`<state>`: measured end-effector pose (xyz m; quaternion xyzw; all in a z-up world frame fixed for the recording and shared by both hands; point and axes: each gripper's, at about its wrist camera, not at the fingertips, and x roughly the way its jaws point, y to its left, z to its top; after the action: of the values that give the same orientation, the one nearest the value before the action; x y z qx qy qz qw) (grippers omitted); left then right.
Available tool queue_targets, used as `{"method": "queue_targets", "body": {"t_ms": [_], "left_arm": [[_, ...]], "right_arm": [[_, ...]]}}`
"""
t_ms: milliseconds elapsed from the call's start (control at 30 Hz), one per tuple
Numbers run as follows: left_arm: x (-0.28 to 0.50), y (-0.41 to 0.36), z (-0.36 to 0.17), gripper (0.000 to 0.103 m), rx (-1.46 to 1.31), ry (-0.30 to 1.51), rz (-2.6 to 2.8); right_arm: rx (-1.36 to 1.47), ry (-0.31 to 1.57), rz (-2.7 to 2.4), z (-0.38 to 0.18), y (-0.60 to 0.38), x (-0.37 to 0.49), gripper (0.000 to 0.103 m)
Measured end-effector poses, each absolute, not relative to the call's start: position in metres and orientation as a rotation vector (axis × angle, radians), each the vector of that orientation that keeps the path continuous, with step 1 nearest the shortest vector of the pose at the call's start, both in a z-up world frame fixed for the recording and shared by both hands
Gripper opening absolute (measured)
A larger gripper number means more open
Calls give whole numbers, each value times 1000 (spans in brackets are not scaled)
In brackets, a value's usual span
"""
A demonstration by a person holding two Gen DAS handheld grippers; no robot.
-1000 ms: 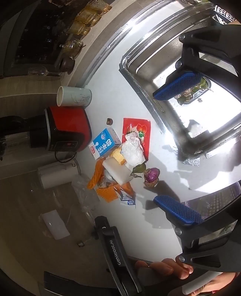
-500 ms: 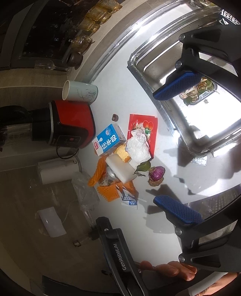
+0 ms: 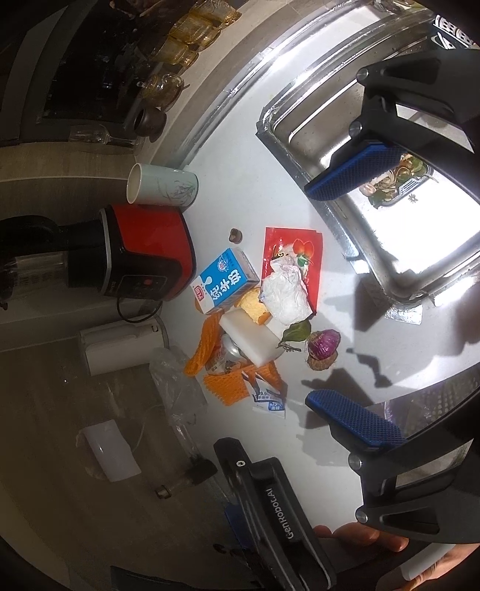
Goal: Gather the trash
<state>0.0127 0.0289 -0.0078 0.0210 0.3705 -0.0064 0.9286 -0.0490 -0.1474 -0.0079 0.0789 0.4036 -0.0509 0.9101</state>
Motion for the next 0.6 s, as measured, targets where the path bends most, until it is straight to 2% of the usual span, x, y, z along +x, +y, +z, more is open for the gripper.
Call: {"method": "queue_targets", "body": {"t_ms": [600], "left_arm": [[11, 32, -5, 97, 38, 742, -20]], "right_arm": [[119, 784, -92, -5, -139, -46, 101]]}}
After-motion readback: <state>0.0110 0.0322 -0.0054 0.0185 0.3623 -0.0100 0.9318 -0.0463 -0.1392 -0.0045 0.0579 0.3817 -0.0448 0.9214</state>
